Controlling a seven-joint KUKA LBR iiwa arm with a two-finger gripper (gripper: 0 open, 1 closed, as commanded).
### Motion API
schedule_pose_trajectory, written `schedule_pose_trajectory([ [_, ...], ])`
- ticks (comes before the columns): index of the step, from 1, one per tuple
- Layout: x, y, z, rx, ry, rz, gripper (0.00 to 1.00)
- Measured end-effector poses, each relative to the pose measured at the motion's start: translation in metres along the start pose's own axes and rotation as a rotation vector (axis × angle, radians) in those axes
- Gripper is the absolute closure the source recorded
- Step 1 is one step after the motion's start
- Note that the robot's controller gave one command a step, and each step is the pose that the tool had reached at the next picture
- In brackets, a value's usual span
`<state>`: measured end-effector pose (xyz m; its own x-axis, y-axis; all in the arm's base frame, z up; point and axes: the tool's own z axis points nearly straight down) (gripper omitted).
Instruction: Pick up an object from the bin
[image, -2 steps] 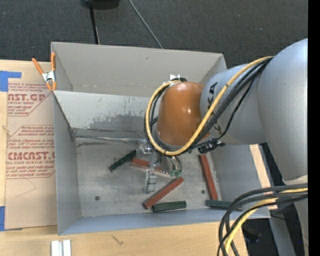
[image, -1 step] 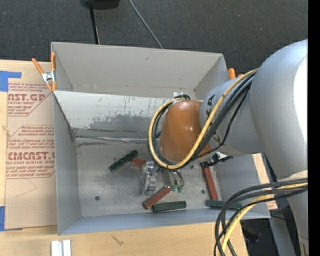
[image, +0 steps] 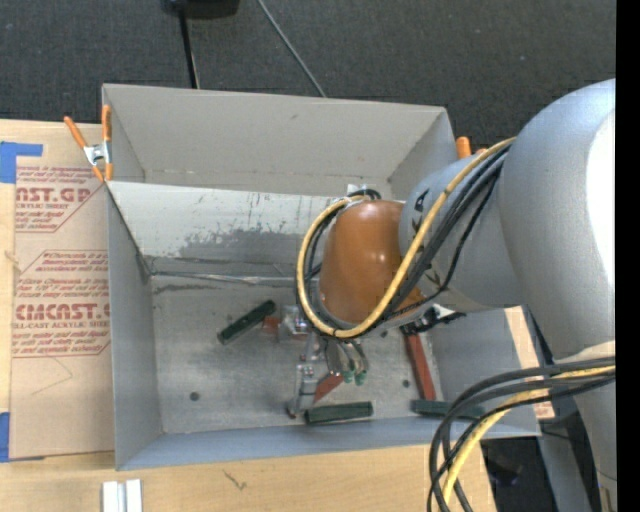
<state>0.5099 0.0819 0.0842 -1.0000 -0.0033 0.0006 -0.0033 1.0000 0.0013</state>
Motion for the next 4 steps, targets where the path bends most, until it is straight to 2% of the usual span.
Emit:
schedule_pose_trajectory([
  [1,0.000,0.000,0.000,0.000,0.000,0.000,0.00],
  [2,0.004,-0.013,-0.009,-0.001,0.002,-0.087,0.00],
  [3,-0.021,-0.065,-0.009,0.001,-0.004,-0.290,0.00],
  [4,0.006,-0.075,0.011,0.005,-0.020,-0.660,1.00],
])
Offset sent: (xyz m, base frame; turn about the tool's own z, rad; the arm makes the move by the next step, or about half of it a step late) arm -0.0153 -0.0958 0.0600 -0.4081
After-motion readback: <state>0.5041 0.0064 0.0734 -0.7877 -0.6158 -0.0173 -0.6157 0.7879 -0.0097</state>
